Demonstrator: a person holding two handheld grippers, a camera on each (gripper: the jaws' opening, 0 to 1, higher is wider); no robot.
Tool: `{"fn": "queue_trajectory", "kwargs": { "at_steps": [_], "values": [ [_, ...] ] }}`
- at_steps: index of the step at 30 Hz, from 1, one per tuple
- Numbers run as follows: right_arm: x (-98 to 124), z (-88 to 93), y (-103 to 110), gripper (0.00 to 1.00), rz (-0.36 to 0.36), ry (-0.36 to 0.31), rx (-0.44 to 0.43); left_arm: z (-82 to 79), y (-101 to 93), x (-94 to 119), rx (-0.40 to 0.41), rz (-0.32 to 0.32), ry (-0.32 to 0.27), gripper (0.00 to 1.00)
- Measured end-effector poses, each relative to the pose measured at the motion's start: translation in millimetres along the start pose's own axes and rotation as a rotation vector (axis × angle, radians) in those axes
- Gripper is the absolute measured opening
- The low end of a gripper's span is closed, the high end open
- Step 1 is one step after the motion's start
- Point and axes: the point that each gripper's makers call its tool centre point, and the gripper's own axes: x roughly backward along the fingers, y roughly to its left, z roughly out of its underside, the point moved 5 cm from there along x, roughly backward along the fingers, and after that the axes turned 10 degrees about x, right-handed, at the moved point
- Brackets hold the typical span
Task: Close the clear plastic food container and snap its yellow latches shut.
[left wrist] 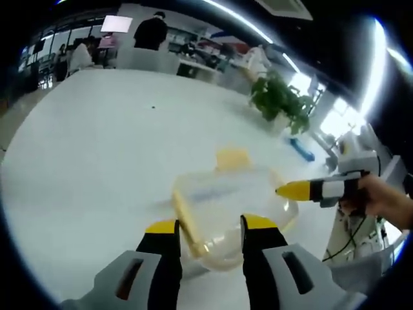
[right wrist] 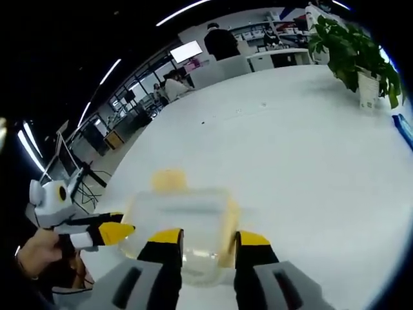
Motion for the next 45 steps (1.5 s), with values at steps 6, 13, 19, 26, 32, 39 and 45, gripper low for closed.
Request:
{"fn": "queue_trajectory", "kwargs": {
  "at_steps": [6,13,19,26,32,39,45],
  "values": [
    [1,1.0,0,0.29,-0.006,-0.01,0.007,-0.2,0.9,0,-0.002,0.002,-0.003,0.34],
    [3,2.9,0,0.29,-0.01,-0.026,0.012,0.1,1.2,0,-0.003,0.005,-0.008,0.34],
    [4,3.8,0,0.3,-0.02,-0.033,0.019,0.3,1.4,1,0.003,0.01,-0.015,0.34],
    [4,3.2,0,0.3,-0.019,-0.023,0.028,0.3,1.6,1,0.005,0.013,-0.016,0.35],
    [4,4.6,0,0.3,-0.019,-0.031,0.029,0.2,1.8,1,0.007,0.017,-0.016,0.35],
    [6,5.7,2,0.3,-0.012,-0.054,0.034,-1.1,5.0,5,0.046,0.021,0.005,0.31],
    [6,2.9,4,0.3,0.004,-0.036,0.08,-8.8,8.2,10,0.001,0.005,-0.027,0.22]
  ]
}}
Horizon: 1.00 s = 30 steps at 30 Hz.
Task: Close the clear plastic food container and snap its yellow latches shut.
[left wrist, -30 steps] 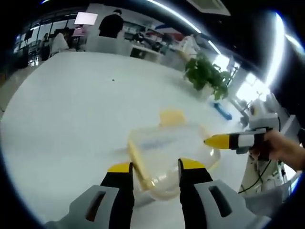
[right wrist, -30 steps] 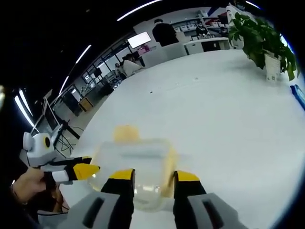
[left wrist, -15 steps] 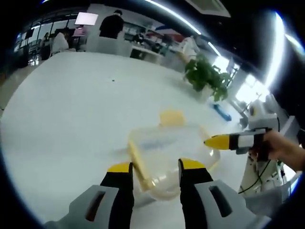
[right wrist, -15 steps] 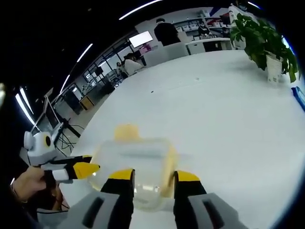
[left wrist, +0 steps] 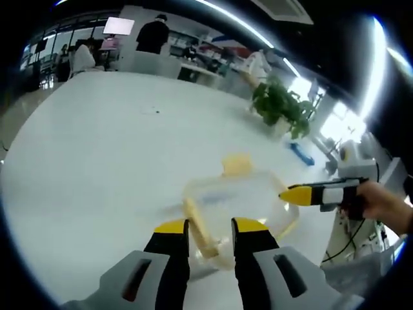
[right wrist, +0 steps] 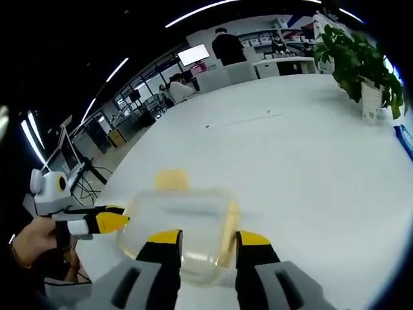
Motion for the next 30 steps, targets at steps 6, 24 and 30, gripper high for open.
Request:
{"fn": "queue_trajectory", "kwargs": {
  "at_steps": [6,24,30],
  "values": [
    [3,0.4,-1,0.33,0.022,0.02,0.052,-7.7,-0.8,0,-0.058,-0.029,-0.017,0.33],
    [15,-8.1,3,0.35,0.003,-0.007,0.131,-18.1,-27.1,5,-0.223,0.046,-0.016,0.35],
    [19,-13.0,14,0.35,-0.07,-0.044,0.197,-15.0,-34.0,3,-0.26,0.069,-0.007,0.36]
  ]
}}
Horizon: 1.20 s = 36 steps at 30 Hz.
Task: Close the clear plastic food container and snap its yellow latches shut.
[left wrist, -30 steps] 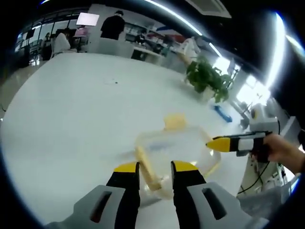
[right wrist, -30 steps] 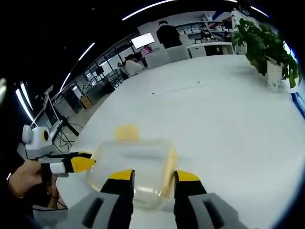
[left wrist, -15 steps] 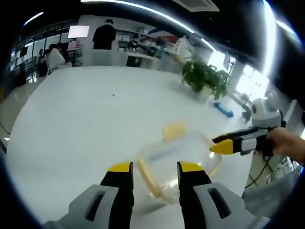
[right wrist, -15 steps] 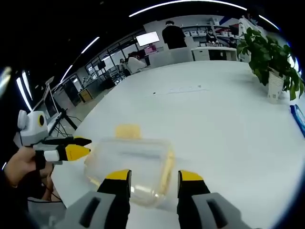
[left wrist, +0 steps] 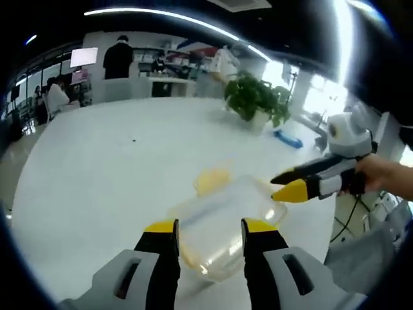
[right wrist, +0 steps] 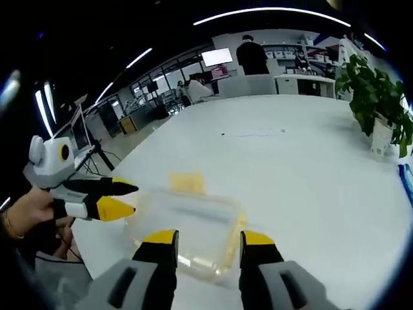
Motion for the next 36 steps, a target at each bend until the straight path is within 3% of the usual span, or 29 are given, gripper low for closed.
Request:
{"fn": "queue_trajectory", "kwargs": {
  "at_steps": [8,15,25,36],
  "values": [
    [-6,-8.7,16,0.36,-0.106,-0.03,0.079,5.8,-10.7,-2,-0.062,0.047,0.024,0.37],
    [-17,-16.6,22,0.35,-0.144,-0.026,0.107,8.2,-10.3,-7,-0.084,0.043,0.049,0.36],
    [-32,-24.2,16,0.36,-0.179,-0.01,0.17,9.8,-15.9,-15,-0.187,0.054,0.093,0.37],
    [-54,-36.9,21,0.35,-0.252,0.002,0.229,14.2,-19.2,-21,-0.21,0.079,0.118,0.38]
  ]
}}
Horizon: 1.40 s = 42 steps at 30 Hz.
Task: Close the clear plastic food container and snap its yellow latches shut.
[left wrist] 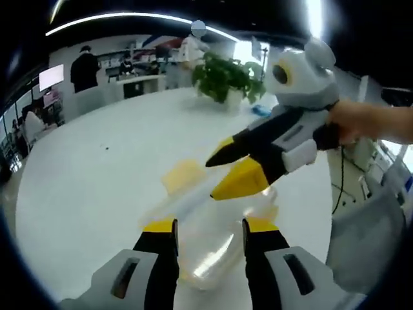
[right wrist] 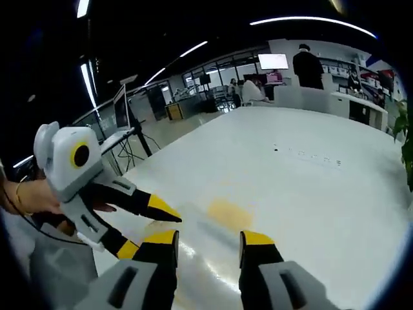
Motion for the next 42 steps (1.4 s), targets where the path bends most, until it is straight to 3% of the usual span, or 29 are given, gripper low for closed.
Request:
{"fn": "queue_trajectory", "kwargs": {
  "at_steps": [8,15,17,18,19,21,30,42],
  "values": [
    [-13,-2.5,-4,0.37,-0.035,0.038,0.046,7.0,-10.0,1,-0.112,0.029,0.022,0.42],
    [-20,-4.4,-10,0.42,-0.122,0.071,0.095,10.2,-22.7,-3,-0.265,0.063,0.03,0.47],
    [-24,0.8,-11,0.42,-0.165,0.132,0.164,14.1,-24.1,-7,-0.282,0.065,0.039,0.51],
    [-27,1.3,-10,0.43,-0.187,0.155,0.228,12.5,-24.9,-8,-0.336,0.072,0.029,0.53],
    [-28,1.5,-12,0.41,-0.189,0.173,0.249,16.5,-23.7,-6,-0.323,0.048,0.058,0.54],
    [-31,0.3,-11,0.41,-0.227,0.205,0.284,15.1,-24.4,-8,-0.357,0.043,0.052,0.54],
    [-37,-5.4,-11,0.39,-0.317,0.272,0.353,14.5,-22.1,-10,-0.362,0.03,0.053,0.53],
    [-39,-4.6,-10,0.35,-0.37,0.308,0.324,13.9,-19.7,-10,-0.369,0.017,0.044,0.5]
  ]
}}
